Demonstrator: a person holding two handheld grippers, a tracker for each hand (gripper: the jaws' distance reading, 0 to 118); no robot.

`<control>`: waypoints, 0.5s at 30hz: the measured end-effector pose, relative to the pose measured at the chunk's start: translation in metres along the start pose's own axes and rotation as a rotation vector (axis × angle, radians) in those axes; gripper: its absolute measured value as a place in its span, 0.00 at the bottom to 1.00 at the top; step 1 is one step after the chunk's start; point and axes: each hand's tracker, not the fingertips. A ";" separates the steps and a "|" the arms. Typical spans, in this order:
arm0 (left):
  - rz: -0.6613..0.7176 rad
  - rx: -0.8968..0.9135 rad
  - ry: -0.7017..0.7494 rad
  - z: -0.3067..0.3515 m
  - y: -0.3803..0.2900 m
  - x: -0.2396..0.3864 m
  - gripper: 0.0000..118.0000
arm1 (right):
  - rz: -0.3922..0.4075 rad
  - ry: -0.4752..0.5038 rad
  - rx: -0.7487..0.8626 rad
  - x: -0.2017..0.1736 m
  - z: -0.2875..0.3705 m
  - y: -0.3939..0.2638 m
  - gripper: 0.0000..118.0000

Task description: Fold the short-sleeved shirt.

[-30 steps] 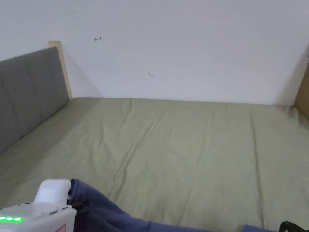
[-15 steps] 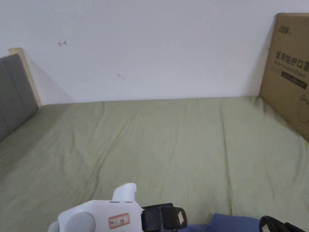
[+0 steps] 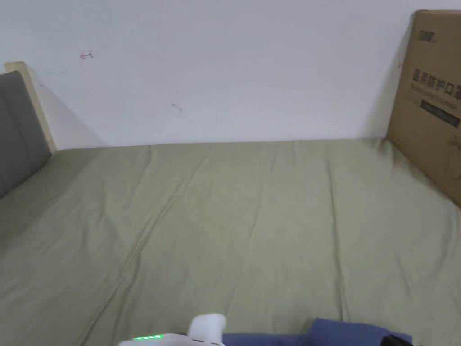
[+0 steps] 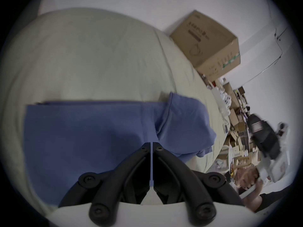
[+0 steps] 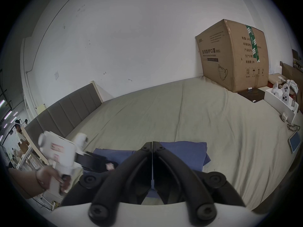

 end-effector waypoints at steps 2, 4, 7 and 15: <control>0.014 -0.066 -0.064 -0.030 -0.002 0.000 0.02 | -0.007 -0.004 0.001 0.002 0.000 0.001 0.00; 0.076 -0.212 -0.250 -0.062 -0.011 -0.003 0.02 | -0.011 -0.014 -0.005 0.003 -0.001 0.001 0.00; 0.031 -0.091 -0.212 -0.053 -0.017 0.010 0.01 | -0.017 -0.012 -0.017 0.002 -0.002 0.002 0.00; 0.095 0.136 -0.189 0.084 -0.007 -0.034 0.01 | 0.023 0.022 -0.013 -0.014 -0.002 0.007 0.00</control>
